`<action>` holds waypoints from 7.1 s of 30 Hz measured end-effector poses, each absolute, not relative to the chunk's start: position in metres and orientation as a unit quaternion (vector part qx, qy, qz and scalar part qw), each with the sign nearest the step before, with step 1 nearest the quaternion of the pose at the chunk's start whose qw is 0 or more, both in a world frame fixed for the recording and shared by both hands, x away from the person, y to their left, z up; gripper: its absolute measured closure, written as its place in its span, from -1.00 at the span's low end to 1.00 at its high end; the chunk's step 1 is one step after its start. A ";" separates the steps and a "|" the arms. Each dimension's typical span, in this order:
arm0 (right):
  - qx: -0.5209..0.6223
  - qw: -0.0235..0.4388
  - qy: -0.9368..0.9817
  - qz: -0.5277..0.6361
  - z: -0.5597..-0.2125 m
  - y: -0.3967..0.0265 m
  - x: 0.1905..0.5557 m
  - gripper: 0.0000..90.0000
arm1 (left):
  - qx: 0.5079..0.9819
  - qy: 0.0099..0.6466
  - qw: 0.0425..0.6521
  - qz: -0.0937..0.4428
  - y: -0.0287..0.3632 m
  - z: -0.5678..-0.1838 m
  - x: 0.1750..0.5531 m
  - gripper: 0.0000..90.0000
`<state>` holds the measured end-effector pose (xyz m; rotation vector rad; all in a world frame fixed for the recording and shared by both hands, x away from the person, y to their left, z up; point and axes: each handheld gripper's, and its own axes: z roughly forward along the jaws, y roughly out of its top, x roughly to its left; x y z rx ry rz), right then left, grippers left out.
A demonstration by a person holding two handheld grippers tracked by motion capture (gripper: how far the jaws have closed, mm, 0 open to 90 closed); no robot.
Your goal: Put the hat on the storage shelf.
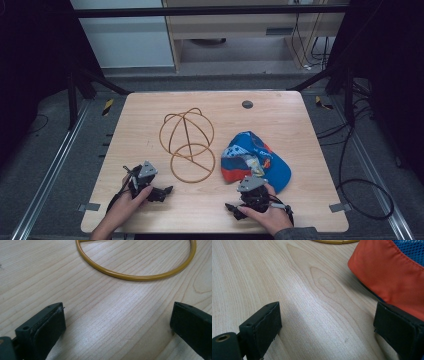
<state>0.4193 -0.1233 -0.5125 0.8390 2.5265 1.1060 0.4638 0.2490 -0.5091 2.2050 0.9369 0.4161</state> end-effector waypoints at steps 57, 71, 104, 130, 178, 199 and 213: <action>0.359 0.109 0.896 0.238 -0.397 -0.184 0.520 -0.55 | 0.850 0.361 0.350 0.159 0.248 -0.509 0.463 -1.00; 0.353 0.071 0.904 0.230 -0.410 -0.171 0.538 0.06 | 0.851 0.360 0.349 0.158 0.248 -0.509 0.463 -1.00; 0.333 0.061 0.910 0.241 -0.369 -0.175 0.540 1.00 | 0.850 0.360 0.351 0.159 0.248 -0.509 0.463 -1.00; 0.320 0.120 0.892 0.296 -0.291 -0.201 0.516 1.00 | 0.850 0.360 0.351 0.159 0.248 -0.509 0.463 -1.00; 0.225 0.199 0.866 0.400 -0.177 -0.128 0.512 1.00 | 0.851 0.360 0.349 0.159 0.248 -0.509 0.463 -1.00; 0.174 0.192 0.888 0.381 -0.172 -0.054 0.530 1.00 | 0.850 0.360 0.350 0.160 0.248 -0.509 0.463 -1.00; 0.160 0.182 0.901 0.360 -0.177 -0.024 0.545 1.00 | 0.850 0.360 0.350 0.160 0.248 -0.509 0.463 -1.00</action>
